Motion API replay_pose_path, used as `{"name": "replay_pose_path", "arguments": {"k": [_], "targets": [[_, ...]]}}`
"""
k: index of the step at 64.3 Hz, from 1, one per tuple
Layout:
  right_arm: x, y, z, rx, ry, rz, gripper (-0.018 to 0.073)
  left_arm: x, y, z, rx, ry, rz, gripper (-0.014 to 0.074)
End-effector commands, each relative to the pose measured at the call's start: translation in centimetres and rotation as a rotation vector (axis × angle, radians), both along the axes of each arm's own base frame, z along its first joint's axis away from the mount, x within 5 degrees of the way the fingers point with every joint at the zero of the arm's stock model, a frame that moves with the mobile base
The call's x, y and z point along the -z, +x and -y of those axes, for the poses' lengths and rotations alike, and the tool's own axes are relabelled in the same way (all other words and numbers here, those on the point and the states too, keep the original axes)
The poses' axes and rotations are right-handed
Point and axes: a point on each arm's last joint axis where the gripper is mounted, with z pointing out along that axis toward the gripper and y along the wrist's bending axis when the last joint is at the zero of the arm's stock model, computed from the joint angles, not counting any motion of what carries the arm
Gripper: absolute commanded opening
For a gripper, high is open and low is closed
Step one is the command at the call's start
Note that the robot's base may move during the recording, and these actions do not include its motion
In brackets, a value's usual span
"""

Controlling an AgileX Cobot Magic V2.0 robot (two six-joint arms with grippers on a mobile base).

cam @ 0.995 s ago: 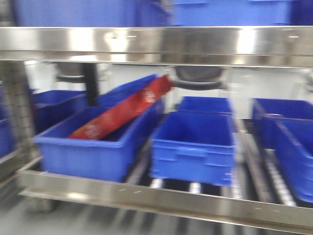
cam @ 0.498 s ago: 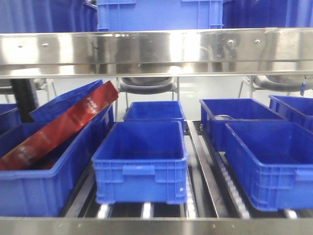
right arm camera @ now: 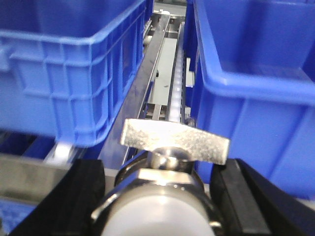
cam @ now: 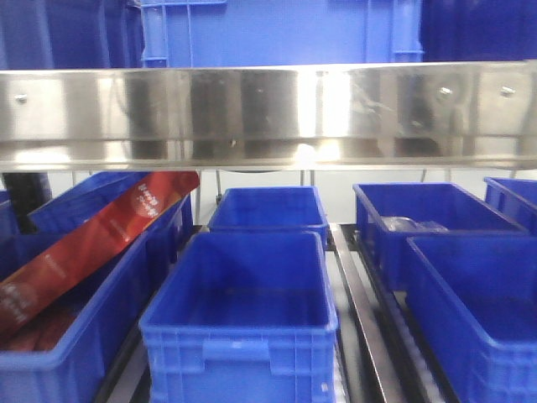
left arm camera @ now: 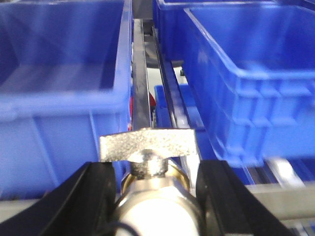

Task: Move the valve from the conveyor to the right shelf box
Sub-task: 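Turn and approach the steel shelf with blue bins, holding both valves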

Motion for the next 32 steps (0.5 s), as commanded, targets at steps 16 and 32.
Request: {"name": "replay_pose_path", "arguments": {"k": [16,32], "targets": [[-1.11,-0.11,0.13,0.013,-0.003,0.094,-0.0153,-0.94,-0.31,0.14,0.005,-0.012,0.076,-0.0111],[-1.11,-0.11,0.13,0.013,-0.003,0.094,-0.0153,-0.94,-0.31,0.14,0.005,-0.012,0.076,-0.0111]]}}
